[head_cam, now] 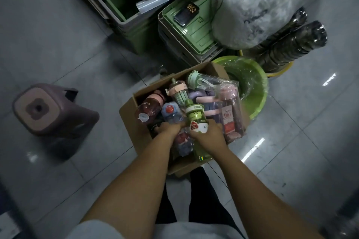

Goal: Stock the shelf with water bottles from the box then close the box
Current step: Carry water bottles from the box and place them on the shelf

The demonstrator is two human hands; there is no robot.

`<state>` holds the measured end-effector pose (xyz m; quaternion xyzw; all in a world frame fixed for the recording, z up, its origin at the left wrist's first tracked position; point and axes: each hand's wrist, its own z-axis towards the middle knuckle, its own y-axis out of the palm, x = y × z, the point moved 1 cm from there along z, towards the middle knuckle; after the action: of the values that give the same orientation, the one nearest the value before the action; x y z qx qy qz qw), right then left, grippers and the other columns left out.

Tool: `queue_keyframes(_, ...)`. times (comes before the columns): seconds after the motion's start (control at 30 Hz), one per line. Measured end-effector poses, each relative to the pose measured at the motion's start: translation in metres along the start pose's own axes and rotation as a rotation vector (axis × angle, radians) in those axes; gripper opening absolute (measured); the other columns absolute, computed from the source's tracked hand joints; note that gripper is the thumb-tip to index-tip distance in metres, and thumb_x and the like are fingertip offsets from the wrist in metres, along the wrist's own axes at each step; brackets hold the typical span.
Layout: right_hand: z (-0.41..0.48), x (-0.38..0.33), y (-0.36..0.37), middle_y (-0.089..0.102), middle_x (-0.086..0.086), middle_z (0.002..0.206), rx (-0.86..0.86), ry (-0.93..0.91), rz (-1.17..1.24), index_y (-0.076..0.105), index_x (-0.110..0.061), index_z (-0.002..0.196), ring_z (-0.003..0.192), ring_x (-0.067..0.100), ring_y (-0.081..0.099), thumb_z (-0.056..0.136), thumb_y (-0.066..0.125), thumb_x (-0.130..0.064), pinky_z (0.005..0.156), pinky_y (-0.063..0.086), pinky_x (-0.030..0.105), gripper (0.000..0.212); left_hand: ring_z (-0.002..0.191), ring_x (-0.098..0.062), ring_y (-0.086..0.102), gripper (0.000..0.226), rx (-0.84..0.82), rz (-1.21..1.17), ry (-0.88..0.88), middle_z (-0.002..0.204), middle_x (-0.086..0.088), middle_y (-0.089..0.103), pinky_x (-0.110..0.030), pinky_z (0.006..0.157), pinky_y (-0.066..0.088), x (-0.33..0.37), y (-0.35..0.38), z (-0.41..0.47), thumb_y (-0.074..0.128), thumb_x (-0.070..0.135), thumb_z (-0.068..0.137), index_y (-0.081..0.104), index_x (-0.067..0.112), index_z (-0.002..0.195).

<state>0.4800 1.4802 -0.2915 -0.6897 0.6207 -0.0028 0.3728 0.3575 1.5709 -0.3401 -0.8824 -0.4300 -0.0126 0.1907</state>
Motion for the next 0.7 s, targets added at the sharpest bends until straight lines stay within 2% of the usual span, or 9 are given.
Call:
queue_keyframes(0.07,-0.013,0.003,-0.007,0.055,0.007,0.117,0.038,-0.008,0.062,0.051,-0.016,0.125,0.090,0.017,0.062,0.069,0.086,-0.048,0.066,0.051,0.028,0.072,0.136,-0.038,0.045,0.107,0.015,0.063,0.016,0.156,-0.018,0.032,-0.043,0.106,0.044,0.003,0.004,-0.006,0.085,0.058,0.073,0.034,0.011,0.155)
queue_keyframes(0.2,-0.039,0.010,-0.024,0.063,0.004,0.112,0.052,-0.025,0.166,0.051,-0.024,0.122,0.092,0.019,0.068,0.060,0.085,-0.053,0.077,0.062,0.041,0.077,0.133,-0.040,0.046,0.105,0.075,0.006,0.068,0.152,-0.018,0.035,-0.047,0.104,0.045,0.000,0.008,-0.007,0.083,0.058,0.074,0.034,0.012,0.155)
queue_keyframes(0.27,-0.052,0.010,-0.035,0.065,0.002,0.110,0.044,-0.045,0.205,0.049,-0.023,0.125,0.091,0.018,0.070,0.069,0.088,-0.041,0.076,0.062,0.036,0.070,0.131,-0.039,0.050,0.107,0.052,-0.102,0.094,0.152,-0.017,0.040,-0.046,0.102,0.046,-0.005,0.006,-0.014,0.077,0.063,0.077,0.029,0.011,0.157)
queue_keyframes(0.33,-0.063,0.006,-0.045,0.066,0.003,0.110,0.042,-0.061,0.259,0.047,-0.019,0.128,0.090,0.018,0.070,0.076,0.087,-0.027,0.073,0.061,0.032,0.065,0.115,-0.032,0.062,0.098,-0.022,-0.260,0.134,0.139,-0.015,0.057,-0.042,0.093,0.053,-0.009,-0.001,-0.030,0.075,0.063,0.080,0.036,0.011,0.153)
queue_keyframes(0.4,-0.073,-0.001,-0.053,0.066,0.005,0.111,0.025,-0.085,0.332,0.046,-0.017,0.130,0.091,0.019,0.070,0.078,0.086,-0.022,0.069,0.060,0.031,0.066,0.096,-0.026,0.069,0.080,-0.086,-0.392,0.183,0.118,-0.010,0.068,-0.037,0.079,0.055,-0.017,-0.015,-0.048,0.078,0.055,0.081,0.049,0.012,0.142)
queue_keyframes(0.47,-0.082,-0.013,-0.059,0.066,0.005,0.112,0.004,-0.140,0.373,0.047,-0.017,0.129,0.091,0.018,0.070,0.080,0.084,-0.022,0.068,0.057,0.029,0.062,0.092,-0.027,0.073,0.076,-0.122,-0.473,0.252,0.110,-0.007,0.073,-0.042,0.081,0.058,-0.027,-0.034,-0.070,0.084,0.051,0.075,0.052,0.017,0.136)
queue_keyframes(0.53,-0.089,-0.025,-0.063,0.066,0.003,0.116,-0.023,-0.212,0.377,0.047,-0.021,0.128,0.096,0.018,0.069,0.080,0.083,-0.026,0.078,0.059,0.037,0.060,0.094,-0.028,0.074,0.076,-0.091,-0.524,0.337,0.112,-0.007,0.072,-0.048,0.087,0.059,-0.035,-0.059,-0.096,0.086,0.047,0.074,0.049,0.023,0.135)
queue_keyframes(0.6,-0.100,-0.041,-0.066,0.063,0.001,0.121,-0.066,-0.289,0.375,0.046,-0.025,0.131,0.105,0.020,0.066,0.080,0.083,-0.036,0.089,0.057,0.047,0.064,0.094,-0.030,0.075,0.077,-0.023,-0.620,0.413,0.117,-0.009,0.070,-0.049,0.085,0.061,-0.048,-0.083,-0.121,0.089,0.040,0.072,0.045,0.025,0.134)
queue_keyframes(0.7,-0.112,-0.072,-0.069,0.065,0.002,0.121,-0.158,-0.384,0.376,0.046,-0.026,0.133,0.102,0.024,0.069,0.079,0.081,-0.046,0.082,0.060,0.051,0.067,0.092,-0.029,0.077,0.068,0.059,-0.819,0.486,0.117,-0.010,0.070,-0.043,0.074,0.062,-0.074,-0.116,-0.164,0.087,0.033,0.077,0.048,0.023,0.131)
